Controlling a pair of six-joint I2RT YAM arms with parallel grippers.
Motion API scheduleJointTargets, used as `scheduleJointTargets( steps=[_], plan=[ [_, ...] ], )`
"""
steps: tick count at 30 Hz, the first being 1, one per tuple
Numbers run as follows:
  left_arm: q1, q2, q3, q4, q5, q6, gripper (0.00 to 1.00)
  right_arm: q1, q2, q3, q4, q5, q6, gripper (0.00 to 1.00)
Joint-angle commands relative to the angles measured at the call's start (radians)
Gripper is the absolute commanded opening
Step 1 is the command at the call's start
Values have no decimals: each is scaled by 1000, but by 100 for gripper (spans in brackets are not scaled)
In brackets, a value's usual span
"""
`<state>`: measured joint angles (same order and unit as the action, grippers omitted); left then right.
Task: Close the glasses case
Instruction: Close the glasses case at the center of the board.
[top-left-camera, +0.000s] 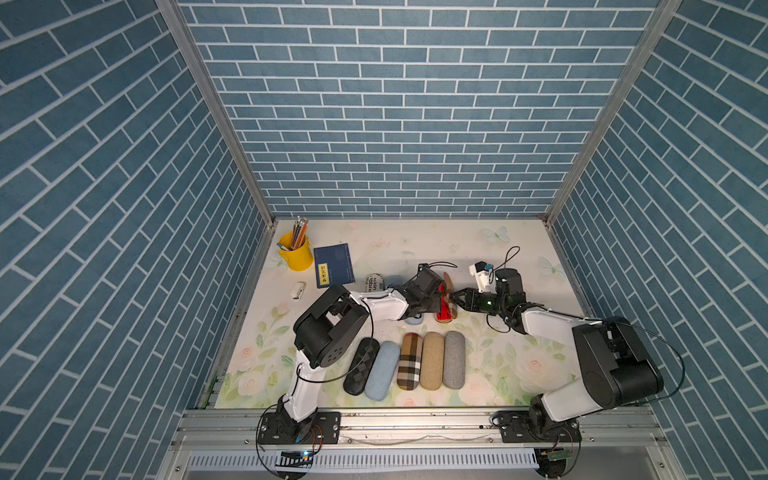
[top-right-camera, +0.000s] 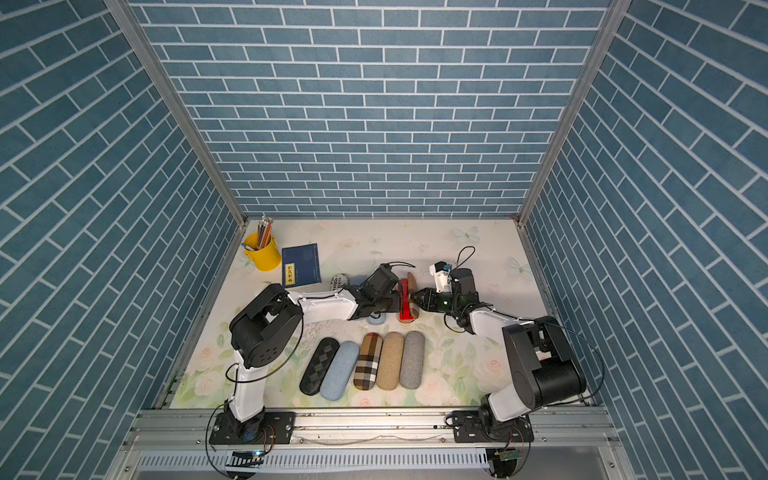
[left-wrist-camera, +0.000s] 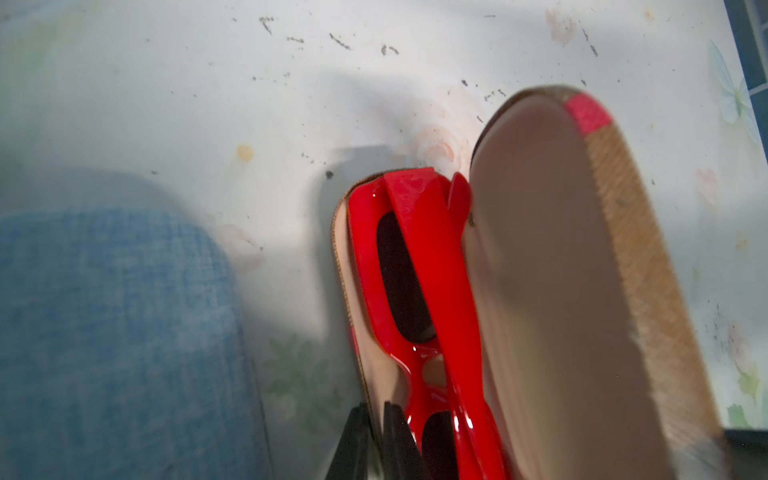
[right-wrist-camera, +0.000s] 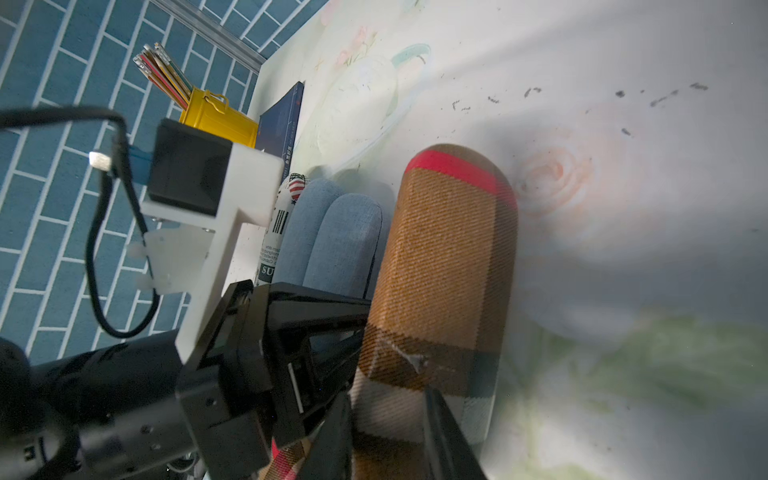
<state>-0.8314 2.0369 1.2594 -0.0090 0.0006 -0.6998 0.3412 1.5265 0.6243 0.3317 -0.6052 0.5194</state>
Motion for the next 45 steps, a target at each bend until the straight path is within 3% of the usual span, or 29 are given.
scheduleJointTargets(
  steps=[1, 13, 17, 20, 32, 40, 45],
  plan=[
    [-6, -20, -20, 22, 26, 11, 12, 47, 62, 13, -35, 46, -4, 27],
    [-5, -56, -44, 71, 56, 12, 12, 114, 168, 15, -22, 123, 15, 24],
    [-3, -181, -100, 75, 15, -9, 32, 122, 181, 6, 2, 134, 28, 24],
    [6, -246, -126, 72, 26, -25, 42, 131, 193, 19, -1, 136, 28, 24],
    [30, -348, -198, 119, 38, -62, 44, 171, 221, 72, -17, 153, 31, 25],
    [177, -586, -348, 69, -13, -66, 46, 171, 156, 82, -24, 160, 37, 29],
    [273, -783, -441, -38, -80, -49, 51, 162, -28, 55, -121, 241, 13, 34]
  ],
)
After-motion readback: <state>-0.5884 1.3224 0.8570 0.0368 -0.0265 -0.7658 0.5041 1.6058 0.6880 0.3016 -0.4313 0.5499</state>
